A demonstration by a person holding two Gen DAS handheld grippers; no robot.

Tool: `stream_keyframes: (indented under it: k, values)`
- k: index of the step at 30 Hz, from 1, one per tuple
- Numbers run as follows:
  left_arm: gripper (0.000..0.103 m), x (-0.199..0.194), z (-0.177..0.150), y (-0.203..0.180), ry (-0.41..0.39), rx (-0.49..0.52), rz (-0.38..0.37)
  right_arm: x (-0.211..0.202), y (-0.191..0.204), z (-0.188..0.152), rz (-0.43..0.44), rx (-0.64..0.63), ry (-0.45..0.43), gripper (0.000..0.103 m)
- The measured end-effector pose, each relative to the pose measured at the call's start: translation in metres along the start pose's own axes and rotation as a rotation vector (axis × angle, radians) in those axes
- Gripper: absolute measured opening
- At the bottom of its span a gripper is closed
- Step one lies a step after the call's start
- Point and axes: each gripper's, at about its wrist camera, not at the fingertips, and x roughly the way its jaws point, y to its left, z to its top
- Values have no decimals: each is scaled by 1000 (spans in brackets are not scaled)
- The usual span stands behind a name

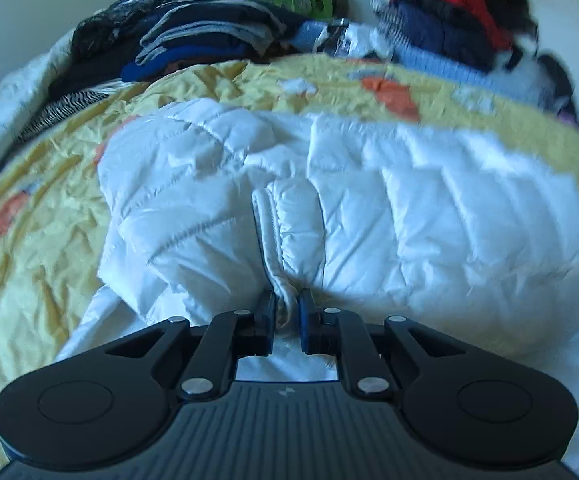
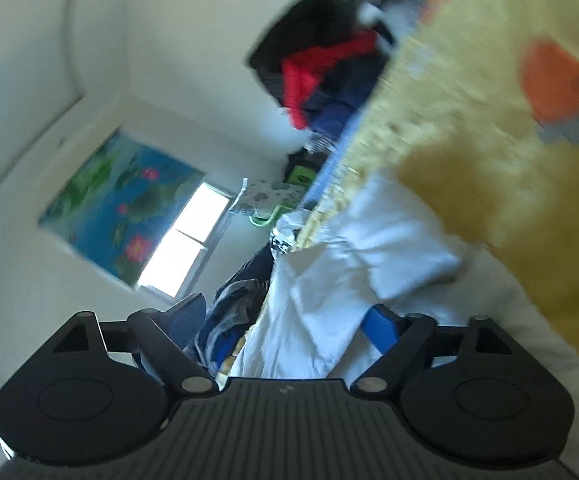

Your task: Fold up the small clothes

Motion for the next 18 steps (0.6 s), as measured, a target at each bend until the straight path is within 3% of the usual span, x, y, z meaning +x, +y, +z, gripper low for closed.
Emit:
stream_keyframes:
  k: [2, 4, 7, 10, 12, 15, 18]
  values:
    - [11, 9, -2, -6, 24, 47, 80, 0, -6, 1, 4, 27, -19, 82]
    - [11, 17, -4, -9, 47, 82, 110, -1, -11, 1, 6, 51, -29, 80]
    - [11, 12, -6, -15, 46, 155, 100, 0, -13, -1, -5, 41, -37, 79]
    - [13, -7, -7, -10, 33, 141, 18, -9, -13, 2, -43, 33, -112, 77]
    - [13, -26, -9, -1, -5, 87, -38, -19, -20, 6, -53, 73, -178, 76]
    - [13, -67, -10, 15, -153, -25, -110, -16, -24, 7, -38, 87, -167, 77]
    - [15, -89, -5, 8, -268, -29, -132, -17, -25, 10, -43, 94, -171, 78]
